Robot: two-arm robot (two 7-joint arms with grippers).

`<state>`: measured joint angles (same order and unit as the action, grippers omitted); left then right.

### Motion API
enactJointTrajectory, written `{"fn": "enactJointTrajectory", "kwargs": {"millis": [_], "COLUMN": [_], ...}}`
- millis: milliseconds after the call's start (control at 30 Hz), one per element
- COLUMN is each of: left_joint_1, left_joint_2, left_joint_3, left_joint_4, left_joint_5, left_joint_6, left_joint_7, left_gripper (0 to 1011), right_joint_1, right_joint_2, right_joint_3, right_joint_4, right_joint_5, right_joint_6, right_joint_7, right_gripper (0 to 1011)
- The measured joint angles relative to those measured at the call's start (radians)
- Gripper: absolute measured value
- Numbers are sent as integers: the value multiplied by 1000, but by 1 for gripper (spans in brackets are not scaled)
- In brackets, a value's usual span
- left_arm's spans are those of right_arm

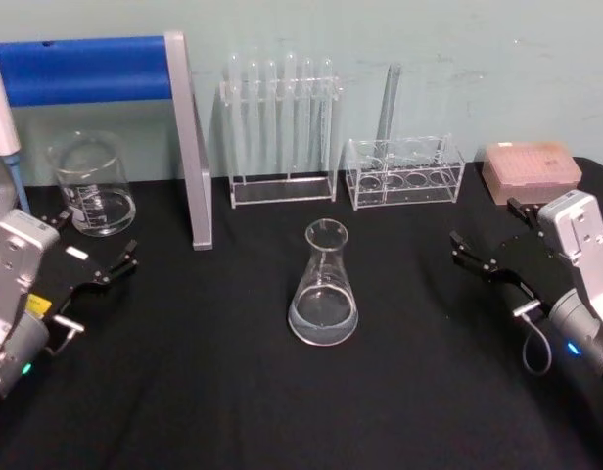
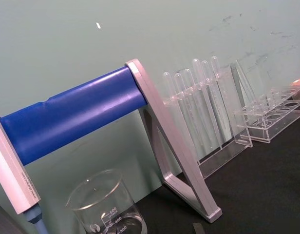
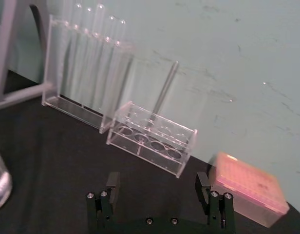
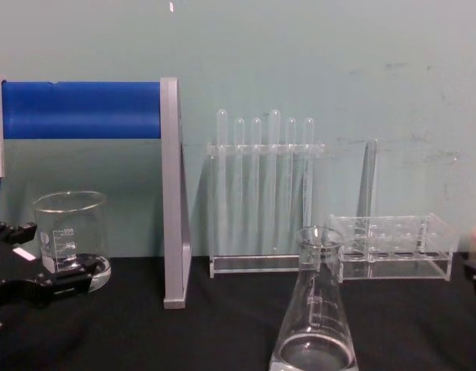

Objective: Grasp the erlenmeyer flask with one hand, shake it three times, then place it back.

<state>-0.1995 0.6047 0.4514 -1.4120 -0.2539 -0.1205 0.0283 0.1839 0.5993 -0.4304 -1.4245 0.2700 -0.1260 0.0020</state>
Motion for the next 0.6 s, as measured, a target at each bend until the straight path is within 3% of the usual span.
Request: {"fn": "enactJointTrajectory", "kwargs": {"millis": [267,600], "left_joint_1": [0,0], "left_joint_2": [0,0], "left_joint_3": [0,0], "left_joint_4": [0,0], "left_joint_5": [0,0], "left_joint_6": [0,0], "left_joint_7": [0,0], "left_gripper": [1001,1001], "right_joint_1": [-51,-106], "right_joint_2": [4,1], "right_joint_3": [26,32], "right_joint_4": [-74,-159], "right_joint_5": [70,146], "right_joint_6": [0,11], "right_joint_7": [92,209], "right_gripper": [1003,1003]}}
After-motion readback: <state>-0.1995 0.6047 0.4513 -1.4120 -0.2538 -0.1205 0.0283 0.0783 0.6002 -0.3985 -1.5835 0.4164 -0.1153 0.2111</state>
